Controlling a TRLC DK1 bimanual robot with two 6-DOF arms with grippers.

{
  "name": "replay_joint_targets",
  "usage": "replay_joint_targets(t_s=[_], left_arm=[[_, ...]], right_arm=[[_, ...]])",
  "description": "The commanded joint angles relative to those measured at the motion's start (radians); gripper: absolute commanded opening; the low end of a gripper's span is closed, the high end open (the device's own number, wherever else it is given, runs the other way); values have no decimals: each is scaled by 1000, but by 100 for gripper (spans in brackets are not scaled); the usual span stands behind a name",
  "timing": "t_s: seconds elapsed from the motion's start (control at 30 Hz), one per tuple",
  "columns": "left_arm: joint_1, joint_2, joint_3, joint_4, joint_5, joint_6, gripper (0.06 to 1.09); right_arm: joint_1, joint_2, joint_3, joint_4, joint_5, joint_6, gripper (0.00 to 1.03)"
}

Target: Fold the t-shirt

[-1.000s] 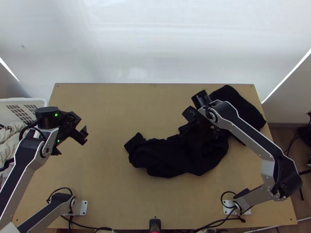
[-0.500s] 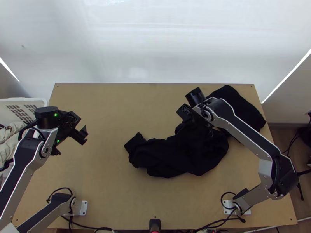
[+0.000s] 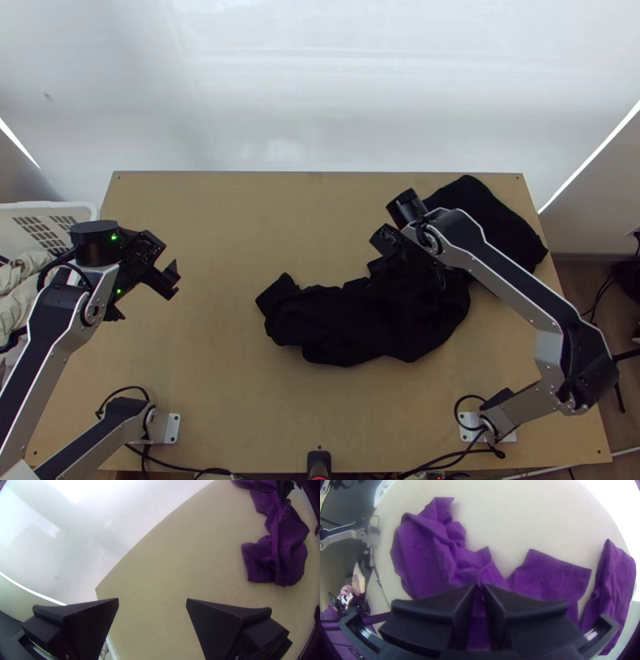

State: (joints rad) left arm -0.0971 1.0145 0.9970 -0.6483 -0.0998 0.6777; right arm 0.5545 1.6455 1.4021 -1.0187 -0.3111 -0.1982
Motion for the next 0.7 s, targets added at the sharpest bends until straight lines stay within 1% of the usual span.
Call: replay_joint_targets(t_s=[0.0, 0.17, 0.3, 0.5, 0.67], left_arm=[[0, 1, 5, -1, 0, -1, 104], [-1, 2, 3, -1, 0, -1, 104], [-7, 4, 3, 3, 0, -6, 104], [-9, -11, -3, -4, -9, -9, 104], [-9, -27, -15, -13, -17, -7, 104]], right_arm=[[62, -29, 26, -67, 0, -10, 3], [171, -12, 146, -116, -2, -15, 3], [308, 33, 238, -142, -3, -17, 3], [510, 112, 298, -189, -11, -64, 3], [639, 134, 313, -198, -89, -106, 3]])
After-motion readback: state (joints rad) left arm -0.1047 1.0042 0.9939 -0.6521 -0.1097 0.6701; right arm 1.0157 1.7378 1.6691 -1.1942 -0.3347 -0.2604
